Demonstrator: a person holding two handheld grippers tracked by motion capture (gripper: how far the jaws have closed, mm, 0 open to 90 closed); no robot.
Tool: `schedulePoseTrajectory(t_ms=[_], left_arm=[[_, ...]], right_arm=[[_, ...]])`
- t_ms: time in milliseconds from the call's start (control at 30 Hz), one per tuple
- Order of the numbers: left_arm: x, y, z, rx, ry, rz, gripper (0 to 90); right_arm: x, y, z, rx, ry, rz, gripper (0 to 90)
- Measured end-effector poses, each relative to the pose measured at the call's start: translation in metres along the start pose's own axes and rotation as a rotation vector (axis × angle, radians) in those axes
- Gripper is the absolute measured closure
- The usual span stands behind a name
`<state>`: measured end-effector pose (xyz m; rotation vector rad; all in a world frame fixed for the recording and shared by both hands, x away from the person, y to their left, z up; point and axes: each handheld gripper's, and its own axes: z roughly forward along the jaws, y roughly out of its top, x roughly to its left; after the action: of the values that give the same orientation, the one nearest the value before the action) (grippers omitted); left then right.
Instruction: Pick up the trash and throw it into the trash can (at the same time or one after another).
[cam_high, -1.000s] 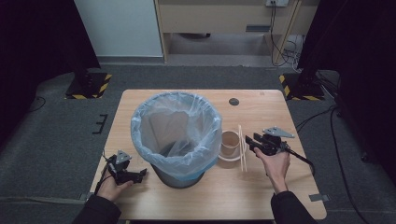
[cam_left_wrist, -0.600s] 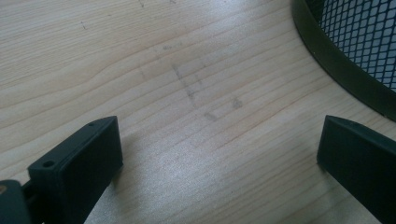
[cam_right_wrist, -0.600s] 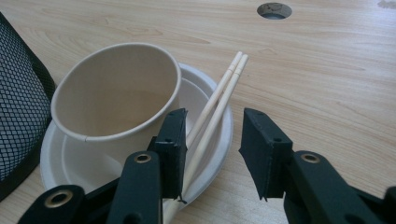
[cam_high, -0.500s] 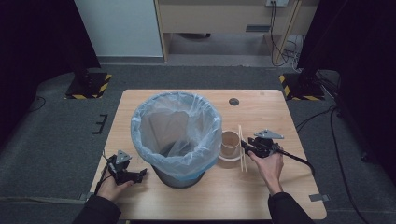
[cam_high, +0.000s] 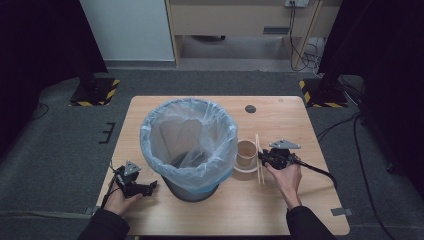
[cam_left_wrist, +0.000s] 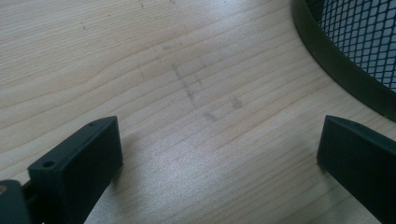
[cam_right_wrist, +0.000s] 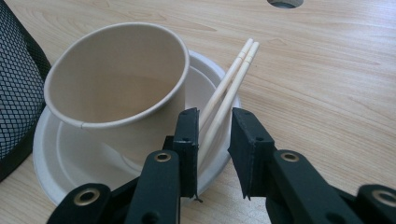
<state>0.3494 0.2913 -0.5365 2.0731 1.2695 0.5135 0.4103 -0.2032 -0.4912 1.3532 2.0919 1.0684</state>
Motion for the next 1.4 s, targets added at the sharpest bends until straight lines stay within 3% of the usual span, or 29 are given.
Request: schedulePoseTrajectory(t_ms=[267, 633, 1000, 1400], left_arm=[[0.0, 0.0, 0.0, 0.0, 0.0, 0.0, 0.0], [0.0, 0.0, 0.0, 0.0, 0.0, 0.0, 0.0], [0.0, 0.0, 0.0, 0.0, 0.0, 0.0, 0.0], [0.0, 0.0, 0.0, 0.0, 0.0, 0.0, 0.0]], right_arm=[[0.0008, 0.0009, -0.001, -0.021, 0.012, 0.029, 67.4], [0.0041, -0.0022, 0.0045, -0.001, 0.012, 0.021, 61.0], [0.0039, -0.0029, 0.0039, -0.003, 0.001, -0.016, 70.8], [0.0024, -0.0013, 0.0014, -0.024, 0.009, -0.012, 73.2]])
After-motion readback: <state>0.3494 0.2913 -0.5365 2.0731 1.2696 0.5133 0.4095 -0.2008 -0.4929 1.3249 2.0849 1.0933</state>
